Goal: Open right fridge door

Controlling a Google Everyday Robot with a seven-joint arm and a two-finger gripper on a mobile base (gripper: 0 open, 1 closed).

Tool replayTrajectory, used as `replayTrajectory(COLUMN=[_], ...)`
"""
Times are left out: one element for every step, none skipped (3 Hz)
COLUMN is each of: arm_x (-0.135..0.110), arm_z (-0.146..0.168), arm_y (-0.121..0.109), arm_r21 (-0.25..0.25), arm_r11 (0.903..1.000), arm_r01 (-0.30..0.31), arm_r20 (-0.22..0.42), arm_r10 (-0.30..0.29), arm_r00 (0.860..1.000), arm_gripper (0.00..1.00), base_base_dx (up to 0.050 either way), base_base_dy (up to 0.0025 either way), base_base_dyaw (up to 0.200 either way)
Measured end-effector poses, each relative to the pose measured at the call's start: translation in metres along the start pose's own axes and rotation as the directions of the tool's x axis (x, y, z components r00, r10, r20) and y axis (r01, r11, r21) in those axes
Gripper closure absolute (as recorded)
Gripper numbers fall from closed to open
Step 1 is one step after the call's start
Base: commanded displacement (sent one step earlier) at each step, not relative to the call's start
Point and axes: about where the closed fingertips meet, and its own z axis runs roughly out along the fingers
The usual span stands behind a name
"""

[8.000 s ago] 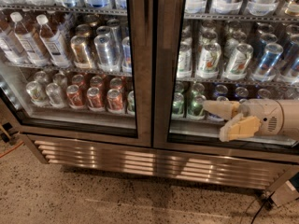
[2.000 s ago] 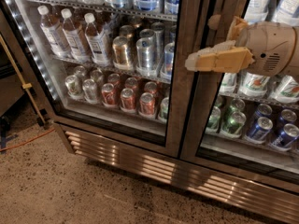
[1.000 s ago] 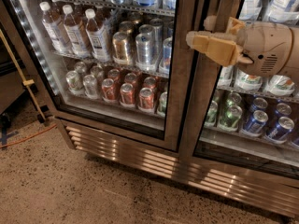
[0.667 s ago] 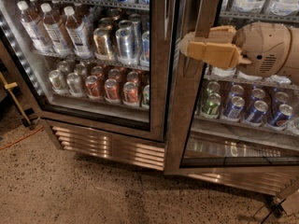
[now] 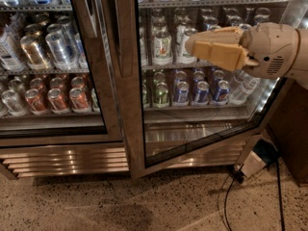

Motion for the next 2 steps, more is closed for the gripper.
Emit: replayTrajectory(arm_x=[0.0,-0.013], arm_z=[0.0,0.014], arm_y=[0.0,-0.023], arm_r21=[0.0,0.034], arm_r11=[1.0,0.9993], arm_r01=[0.0,-0.012], arm_r20=[0.0,-0.029], arm_r10=[0.0,0.013], arm_r00=[1.0,1.0], arm_gripper=[1.0,1.0], base_base_dx=[0.0,0.0], base_base_dy=[0.0,0.0], base_base_dyaw=[0.0,0.0])
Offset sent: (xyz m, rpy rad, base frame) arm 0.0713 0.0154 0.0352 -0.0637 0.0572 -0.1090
